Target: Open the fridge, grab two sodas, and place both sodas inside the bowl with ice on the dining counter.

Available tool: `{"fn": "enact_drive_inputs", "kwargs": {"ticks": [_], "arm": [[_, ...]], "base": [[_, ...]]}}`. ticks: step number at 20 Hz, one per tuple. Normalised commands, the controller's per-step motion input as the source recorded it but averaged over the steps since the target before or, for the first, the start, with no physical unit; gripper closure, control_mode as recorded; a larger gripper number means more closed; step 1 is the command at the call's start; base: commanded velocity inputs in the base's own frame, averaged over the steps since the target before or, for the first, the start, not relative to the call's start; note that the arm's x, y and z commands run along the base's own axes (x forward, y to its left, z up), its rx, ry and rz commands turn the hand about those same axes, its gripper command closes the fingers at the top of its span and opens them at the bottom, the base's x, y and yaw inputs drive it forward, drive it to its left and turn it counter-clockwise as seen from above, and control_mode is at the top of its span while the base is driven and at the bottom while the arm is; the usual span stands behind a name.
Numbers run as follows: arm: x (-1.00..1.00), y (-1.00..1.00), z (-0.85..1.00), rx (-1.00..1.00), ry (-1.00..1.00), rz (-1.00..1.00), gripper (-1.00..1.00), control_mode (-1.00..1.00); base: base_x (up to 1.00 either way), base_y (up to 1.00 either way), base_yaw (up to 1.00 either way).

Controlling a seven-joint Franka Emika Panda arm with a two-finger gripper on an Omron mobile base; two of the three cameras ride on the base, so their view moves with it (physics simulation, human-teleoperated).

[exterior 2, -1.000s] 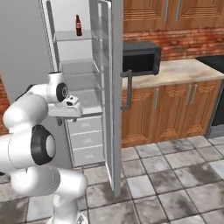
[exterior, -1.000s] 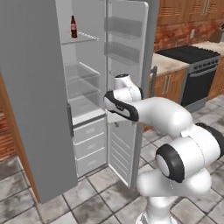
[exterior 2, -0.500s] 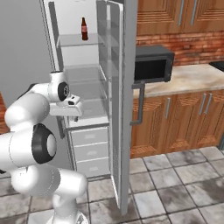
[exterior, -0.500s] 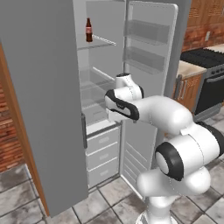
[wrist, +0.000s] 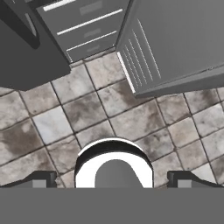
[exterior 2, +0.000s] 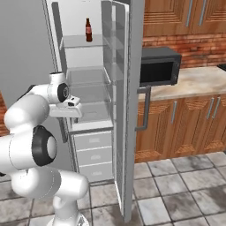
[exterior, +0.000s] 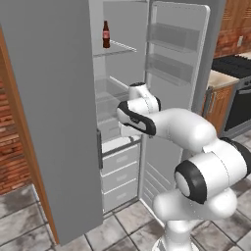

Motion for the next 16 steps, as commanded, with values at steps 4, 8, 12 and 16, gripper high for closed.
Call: {"fn": "enact_drive_inputs", "kwargs": {"ticks": [4, 8, 12, 16], "arm": [[0.00, 0.00, 0.00, 0.00, 0.00, 0.00, -1.00, 1.00], [0.00, 0.00, 0.00, 0.00, 0.00, 0.00, -1.00, 1.00], [0.00, 0.00, 0.00, 0.00, 0.00, 0.00, -1.00, 1.00], [0.00, 0.00, 0.00, 0.00, 0.00, 0.00, -1.00, 1.00]], "base": [[0.52, 0.00, 0.00], [0.50, 0.06, -0.01], [0.43, 0.02, 0.00], [0.34, 0.00, -0.01]]}}
